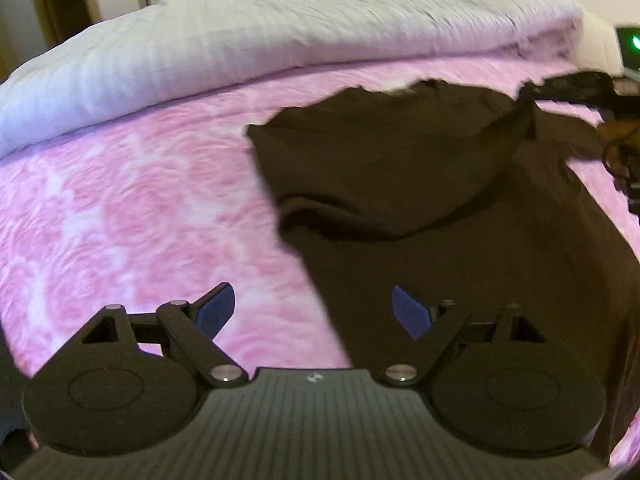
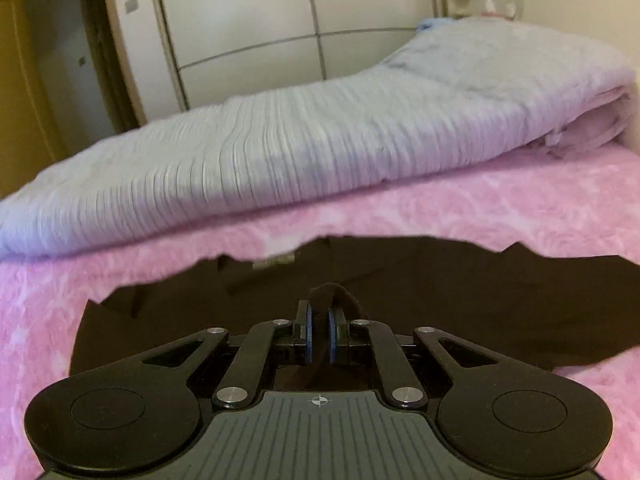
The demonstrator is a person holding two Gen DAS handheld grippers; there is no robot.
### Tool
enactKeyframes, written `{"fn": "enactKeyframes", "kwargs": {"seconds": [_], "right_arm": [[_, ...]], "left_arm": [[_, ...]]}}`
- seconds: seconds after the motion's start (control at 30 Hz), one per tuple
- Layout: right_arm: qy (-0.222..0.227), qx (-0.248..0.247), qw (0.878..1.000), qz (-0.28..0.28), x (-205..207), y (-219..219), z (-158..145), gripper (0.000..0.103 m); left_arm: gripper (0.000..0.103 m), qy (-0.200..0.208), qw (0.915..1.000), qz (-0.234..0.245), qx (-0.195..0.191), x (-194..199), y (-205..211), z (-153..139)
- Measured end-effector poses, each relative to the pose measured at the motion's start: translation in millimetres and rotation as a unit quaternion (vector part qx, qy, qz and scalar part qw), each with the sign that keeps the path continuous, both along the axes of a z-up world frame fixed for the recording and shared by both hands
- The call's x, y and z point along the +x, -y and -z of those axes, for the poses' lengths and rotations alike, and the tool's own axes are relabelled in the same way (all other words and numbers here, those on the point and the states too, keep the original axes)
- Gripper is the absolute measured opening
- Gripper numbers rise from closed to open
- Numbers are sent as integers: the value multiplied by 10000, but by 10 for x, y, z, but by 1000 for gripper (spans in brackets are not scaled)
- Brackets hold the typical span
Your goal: Fold clothes
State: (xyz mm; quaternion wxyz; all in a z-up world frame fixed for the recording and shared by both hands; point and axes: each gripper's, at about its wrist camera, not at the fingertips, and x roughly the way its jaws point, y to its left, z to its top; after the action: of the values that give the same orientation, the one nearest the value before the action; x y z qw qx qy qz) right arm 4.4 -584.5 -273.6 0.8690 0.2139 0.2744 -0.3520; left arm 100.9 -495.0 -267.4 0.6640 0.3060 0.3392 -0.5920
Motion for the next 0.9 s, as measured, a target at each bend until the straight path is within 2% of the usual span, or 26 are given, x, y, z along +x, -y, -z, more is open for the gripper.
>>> {"fn": "enactKeyframes", "kwargs": {"seconds": [0.07,0.13,0.23,0.3,0.37,0.43,0.5,0.6,0.7,0.8,0.9], "right_arm": [[152,67,9998,-140,-6,97,5,7],[468,32,9984,-305,14,79,-125,7],[1030,-463,9923,-501,-59,-23,-492,7],[1171,-725,9895,-443,-234,-50,-561,7],[895,-507,9943,-294,-368,17,-306,7],[387,40,9992,-59,-476,139,119,7],[-107,598,9981,99,-569,256,545,7],[-437,1060,9931,264,-668,310,890,7],[-336,971,9944,260,-666,285,845,7],[-209,381,9986,286,-653,221,605,7],[-426,636,9965,333,-672,303,722,7]], "left_arm": [[84,127,9998,141,47,-115,122,27],[84,282,9992,282,62,-177,232,57],[84,523,9975,441,151,-190,385,159],[84,654,9962,535,207,-195,486,244],[84,671,9959,554,244,-175,558,317],[84,592,9963,552,282,-153,602,371],[84,577,9961,589,317,-149,624,409],[84,576,9956,653,355,-142,661,470],[84,519,9961,602,371,-105,706,511],[84,478,9966,557,369,-68,775,542],[84,535,9961,580,382,-55,855,594]]}}
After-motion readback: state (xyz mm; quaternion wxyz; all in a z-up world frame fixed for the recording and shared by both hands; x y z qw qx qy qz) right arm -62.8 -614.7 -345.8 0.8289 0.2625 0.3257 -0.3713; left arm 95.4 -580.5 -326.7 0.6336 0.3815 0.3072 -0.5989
